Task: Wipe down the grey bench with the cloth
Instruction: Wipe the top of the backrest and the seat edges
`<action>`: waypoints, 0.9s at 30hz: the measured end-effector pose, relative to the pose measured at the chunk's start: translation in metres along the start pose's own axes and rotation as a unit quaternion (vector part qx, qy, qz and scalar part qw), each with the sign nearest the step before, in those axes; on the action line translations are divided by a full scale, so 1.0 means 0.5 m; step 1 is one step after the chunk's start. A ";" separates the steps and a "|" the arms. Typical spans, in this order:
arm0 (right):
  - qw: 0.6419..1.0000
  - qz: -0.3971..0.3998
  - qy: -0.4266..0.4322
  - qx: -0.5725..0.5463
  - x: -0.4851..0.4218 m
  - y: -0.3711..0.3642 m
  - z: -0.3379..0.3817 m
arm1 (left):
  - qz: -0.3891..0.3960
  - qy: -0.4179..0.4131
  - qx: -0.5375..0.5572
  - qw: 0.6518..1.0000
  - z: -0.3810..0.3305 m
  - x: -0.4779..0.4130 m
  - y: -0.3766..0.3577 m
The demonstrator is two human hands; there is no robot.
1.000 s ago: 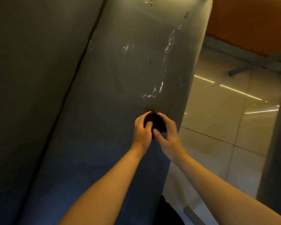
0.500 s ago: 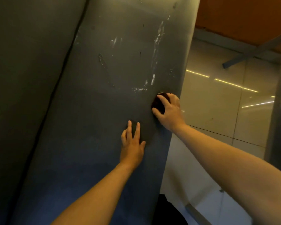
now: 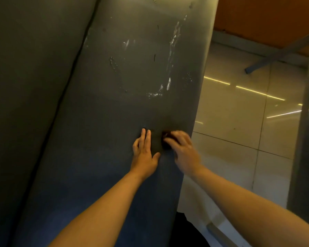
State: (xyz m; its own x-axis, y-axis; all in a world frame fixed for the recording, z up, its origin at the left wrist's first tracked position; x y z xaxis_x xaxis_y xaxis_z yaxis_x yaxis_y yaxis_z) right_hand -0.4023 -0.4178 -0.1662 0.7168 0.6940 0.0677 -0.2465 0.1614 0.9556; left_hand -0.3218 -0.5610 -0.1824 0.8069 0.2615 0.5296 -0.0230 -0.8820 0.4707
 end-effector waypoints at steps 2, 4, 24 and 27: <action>0.997 -0.039 -0.067 -0.004 -0.061 0.017 -0.056 | -0.004 0.006 -0.006 1.000 0.007 -0.003 -0.004; 0.991 -0.044 -0.130 -0.010 -0.098 0.032 -0.094 | -0.009 0.001 -0.005 1.000 0.011 -0.004 -0.008; 0.982 -0.126 -0.125 -0.065 -0.032 0.005 -0.127 | -0.101 -0.036 -0.013 0.994 0.027 -0.014 -0.034; 0.962 -0.128 -0.212 -0.116 -0.008 -0.014 -0.103 | -0.100 -0.029 -0.014 0.994 0.026 -0.006 -0.038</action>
State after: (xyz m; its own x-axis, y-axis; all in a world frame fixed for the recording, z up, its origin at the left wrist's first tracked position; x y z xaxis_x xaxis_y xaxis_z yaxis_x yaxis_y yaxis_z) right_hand -0.4373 -0.3855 -0.1879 0.9627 0.2705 -0.0043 -0.1300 0.4764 0.8696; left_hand -0.3163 -0.5503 -0.2021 0.8297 0.4075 0.3816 0.1260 -0.8026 0.5830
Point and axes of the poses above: each hand's wrist, its own x-axis away from the middle knuckle, its own y-axis out of the back of the hand, z = x × y, the point moved 5 cm from there along -x, towards the middle knuckle, and after that the axes turned 12 degrees about x, right-handed, at the moved point
